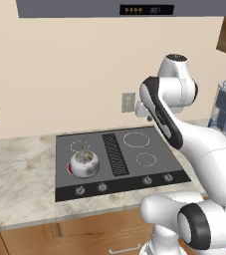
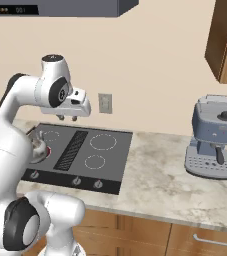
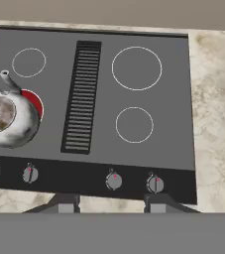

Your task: Lower the heat of the kettle.

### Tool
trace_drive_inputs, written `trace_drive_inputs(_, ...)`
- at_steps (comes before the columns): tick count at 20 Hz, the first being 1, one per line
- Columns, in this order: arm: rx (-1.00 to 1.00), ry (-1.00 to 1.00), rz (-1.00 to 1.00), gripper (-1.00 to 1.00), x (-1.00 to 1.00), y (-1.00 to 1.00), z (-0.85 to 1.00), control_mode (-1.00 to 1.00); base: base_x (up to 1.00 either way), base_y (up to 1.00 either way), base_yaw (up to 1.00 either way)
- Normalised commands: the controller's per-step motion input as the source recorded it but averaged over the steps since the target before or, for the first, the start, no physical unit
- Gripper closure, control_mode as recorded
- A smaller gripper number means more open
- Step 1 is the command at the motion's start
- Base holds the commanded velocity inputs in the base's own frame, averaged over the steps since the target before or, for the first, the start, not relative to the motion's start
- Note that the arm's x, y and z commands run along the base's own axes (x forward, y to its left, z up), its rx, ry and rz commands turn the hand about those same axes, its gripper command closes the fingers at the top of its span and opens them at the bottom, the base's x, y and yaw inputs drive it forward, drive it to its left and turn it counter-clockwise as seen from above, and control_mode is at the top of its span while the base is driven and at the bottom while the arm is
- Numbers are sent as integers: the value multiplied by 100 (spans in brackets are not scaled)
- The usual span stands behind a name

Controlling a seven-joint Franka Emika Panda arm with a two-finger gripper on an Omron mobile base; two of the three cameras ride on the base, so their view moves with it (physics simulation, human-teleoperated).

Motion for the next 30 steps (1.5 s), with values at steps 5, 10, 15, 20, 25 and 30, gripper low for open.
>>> trace_drive_inputs(5, 0, -5, 3, -100, -28, 2, -14, -100, 0, 0, 0)
trace_drive_inputs(10, -14, -17, 24, -100, -57, 61, -27, -100, 0, 0, 0)
trace_drive_inputs(15, -13, -3, 64, -100, -5, 73, -23, -100, 0, 0, 0)
trace_drive_inputs(20, -1, -3, 77, -100, 5, 41, -23, -100, 0, 0, 0)
trace_drive_inputs(25, -4, 0, 69, -100, 2, 55, -12, -100, 0, 0, 0)
trace_drive_inputs(30, -16, 0, 63, -100, 0, 59, -22, -100, 0, 0, 0)
